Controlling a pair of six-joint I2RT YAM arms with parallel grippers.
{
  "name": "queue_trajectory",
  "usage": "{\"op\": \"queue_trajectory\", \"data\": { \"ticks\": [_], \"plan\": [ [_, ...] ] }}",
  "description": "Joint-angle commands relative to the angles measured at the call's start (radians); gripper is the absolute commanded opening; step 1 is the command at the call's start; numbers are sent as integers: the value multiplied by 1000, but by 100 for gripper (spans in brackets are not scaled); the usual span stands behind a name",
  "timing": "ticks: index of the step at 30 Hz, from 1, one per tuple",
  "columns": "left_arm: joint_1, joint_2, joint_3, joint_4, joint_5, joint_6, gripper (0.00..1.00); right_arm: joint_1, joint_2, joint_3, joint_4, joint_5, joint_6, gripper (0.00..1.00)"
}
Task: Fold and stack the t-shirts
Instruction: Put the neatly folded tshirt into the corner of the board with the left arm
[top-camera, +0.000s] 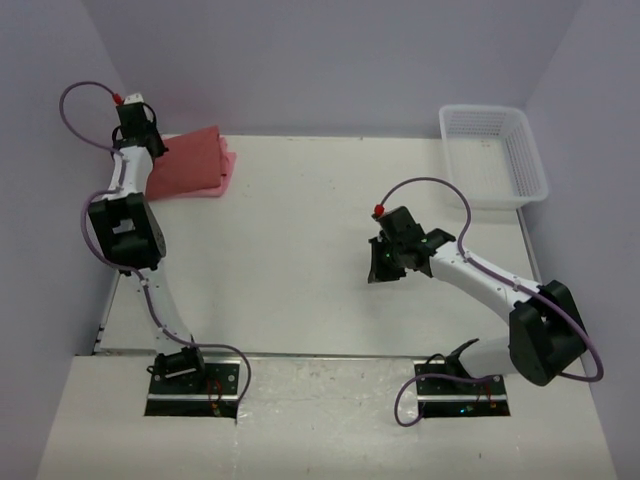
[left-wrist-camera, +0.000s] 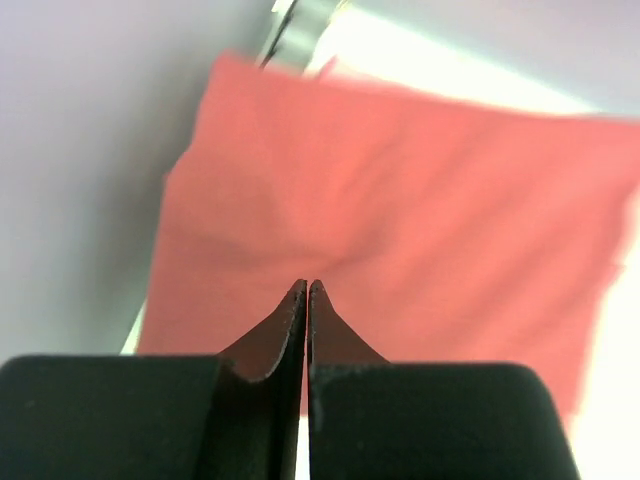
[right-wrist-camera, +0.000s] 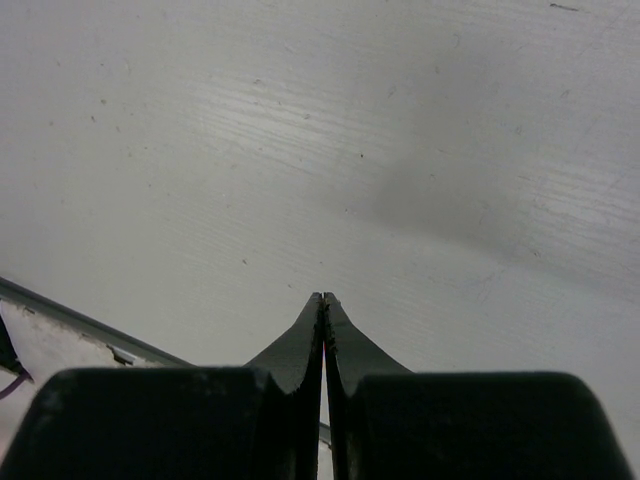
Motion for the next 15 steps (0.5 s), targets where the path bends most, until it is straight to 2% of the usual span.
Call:
{"op": "queue_trajectory", "data": {
  "ticks": [1,3,5,8,9,10,11,12,15],
  "plan": [
    [-87,-241,30,70,-1,-18,0,2,-23,11,21,45,5,0],
    [-130,-300,47,59,-18,-19,3,2,-32,16,16,70,5,0],
    [-150,-392,66,39,-1,-51,13,4,-44,25,14,94,2,0],
    [-170,-510,43,27,99,-114,19,2,-64,56,2,120,1,0],
    [-173,-535,31,23,132,-122,30,2,-73,63,4,128,1,0],
    [-179,-589,-20,23,151,-128,36,4,-86,73,10,129,-12,1],
    [-185,-617,-57,26,162,-131,42,4,-98,76,33,134,-16,5],
    [-204,-642,-90,27,188,-125,55,4,-125,80,44,134,-21,9],
    [-251,-798,-303,68,177,-122,78,6,-159,128,42,137,-38,22]
  ]
}}
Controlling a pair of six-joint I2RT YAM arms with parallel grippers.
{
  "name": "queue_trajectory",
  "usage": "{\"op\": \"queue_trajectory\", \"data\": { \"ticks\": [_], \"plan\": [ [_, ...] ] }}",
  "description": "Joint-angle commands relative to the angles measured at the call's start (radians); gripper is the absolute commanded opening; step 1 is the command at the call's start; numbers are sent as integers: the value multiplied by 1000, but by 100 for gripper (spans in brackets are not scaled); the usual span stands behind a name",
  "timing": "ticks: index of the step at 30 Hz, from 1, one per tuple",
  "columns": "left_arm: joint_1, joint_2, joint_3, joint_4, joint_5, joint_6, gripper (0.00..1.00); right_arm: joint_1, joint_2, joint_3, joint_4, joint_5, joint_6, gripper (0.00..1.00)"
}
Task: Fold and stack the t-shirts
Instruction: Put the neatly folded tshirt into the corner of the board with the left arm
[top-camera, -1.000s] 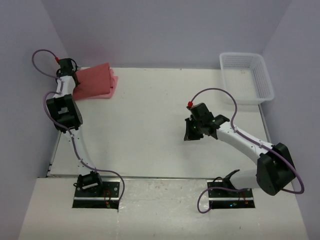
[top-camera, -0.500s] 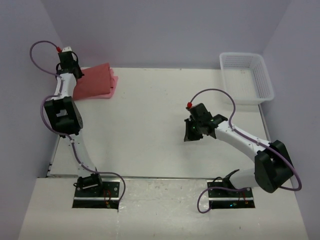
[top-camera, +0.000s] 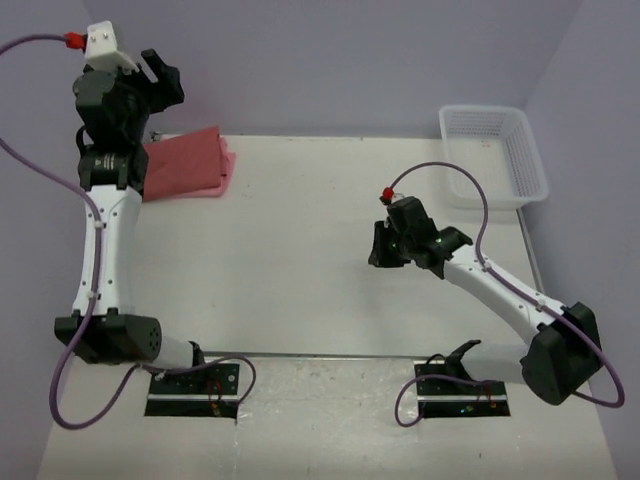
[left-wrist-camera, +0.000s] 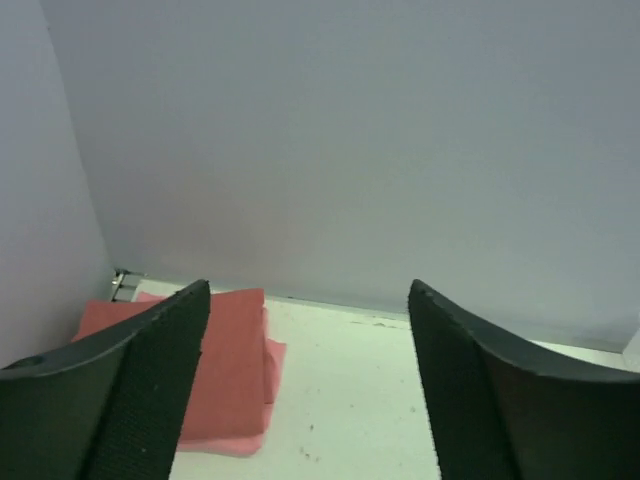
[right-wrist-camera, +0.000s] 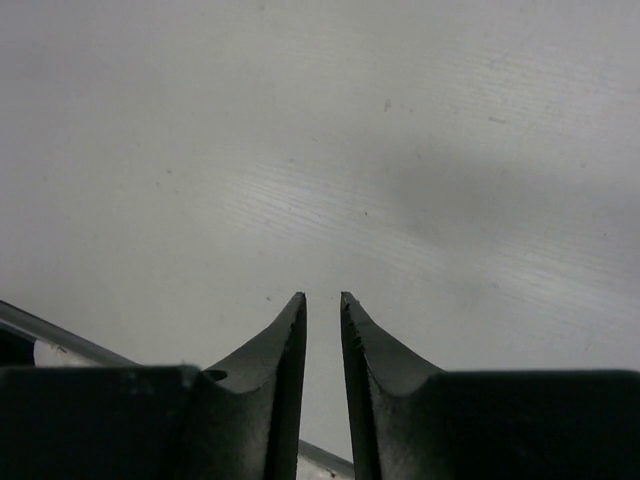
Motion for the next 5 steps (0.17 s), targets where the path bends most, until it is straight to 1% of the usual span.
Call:
{"op": "queue_trajectory", "data": {
  "ticks": [1,2,3,4,5],
  "plan": [
    [-57,-85,-291,47,32,-31,84,5,-69,98,39,31,-29,23],
    [-66,-122,-356,77,39,-41,88,8,-83,93,67,2,-38,24],
    [-97,-172,-410,101,35,-45,95,7,-112,83,93,6,-36,26],
    [-110,-186,-492,124,27,-50,100,7,-115,95,90,5,-39,27],
    [-136,-194,-522,122,40,-53,100,7,-118,105,90,5,-44,28]
  ]
}}
